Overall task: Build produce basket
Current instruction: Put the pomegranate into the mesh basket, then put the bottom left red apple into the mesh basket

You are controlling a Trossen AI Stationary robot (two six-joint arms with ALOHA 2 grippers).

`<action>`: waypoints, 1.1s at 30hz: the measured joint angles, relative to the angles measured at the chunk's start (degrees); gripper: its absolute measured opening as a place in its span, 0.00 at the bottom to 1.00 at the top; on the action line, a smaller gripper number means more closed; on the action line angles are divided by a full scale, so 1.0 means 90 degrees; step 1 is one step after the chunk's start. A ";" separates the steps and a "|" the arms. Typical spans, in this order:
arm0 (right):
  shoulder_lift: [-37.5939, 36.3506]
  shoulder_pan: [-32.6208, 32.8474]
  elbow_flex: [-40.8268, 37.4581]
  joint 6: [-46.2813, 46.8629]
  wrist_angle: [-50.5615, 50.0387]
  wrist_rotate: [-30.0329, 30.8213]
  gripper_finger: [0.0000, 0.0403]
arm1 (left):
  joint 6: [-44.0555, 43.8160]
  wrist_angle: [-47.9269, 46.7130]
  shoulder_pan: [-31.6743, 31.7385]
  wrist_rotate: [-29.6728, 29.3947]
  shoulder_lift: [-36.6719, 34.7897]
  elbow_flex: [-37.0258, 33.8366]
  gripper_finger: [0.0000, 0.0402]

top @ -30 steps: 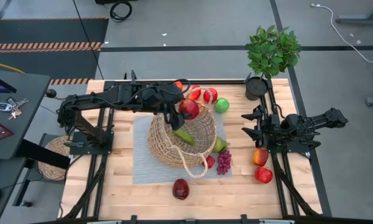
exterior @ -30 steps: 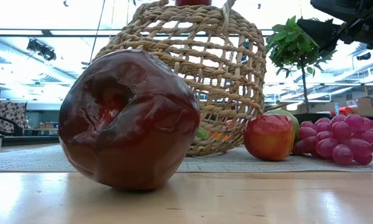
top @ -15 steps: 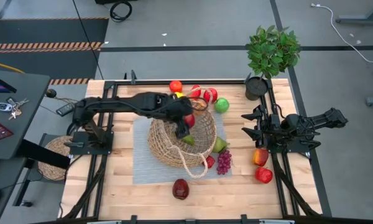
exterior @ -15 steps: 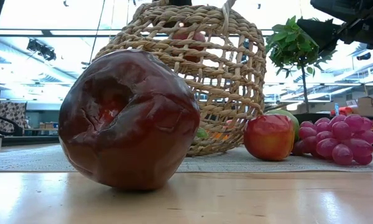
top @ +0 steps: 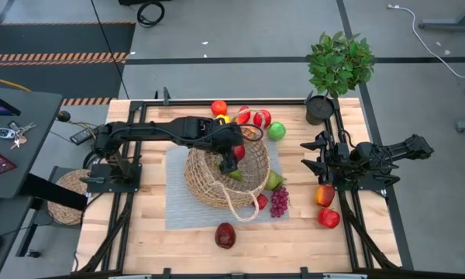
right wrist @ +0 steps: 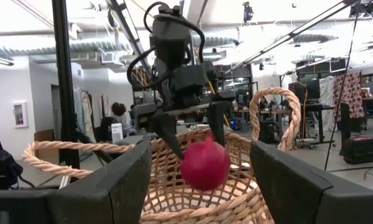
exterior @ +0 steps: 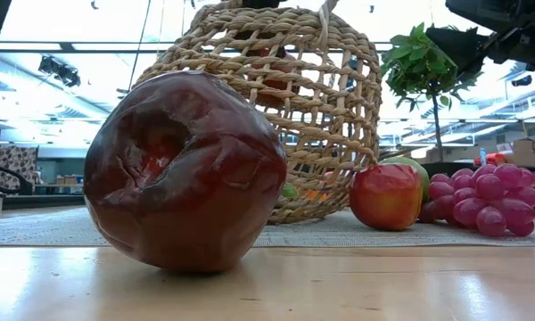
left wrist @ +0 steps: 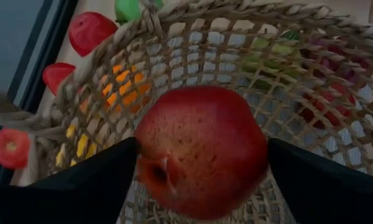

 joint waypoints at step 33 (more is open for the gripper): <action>0.0000 -0.0002 0.0000 0.0000 0.0050 -0.0004 0.68 | -0.0155 0.0603 -0.2106 0.0428 -0.0133 0.1375 0.99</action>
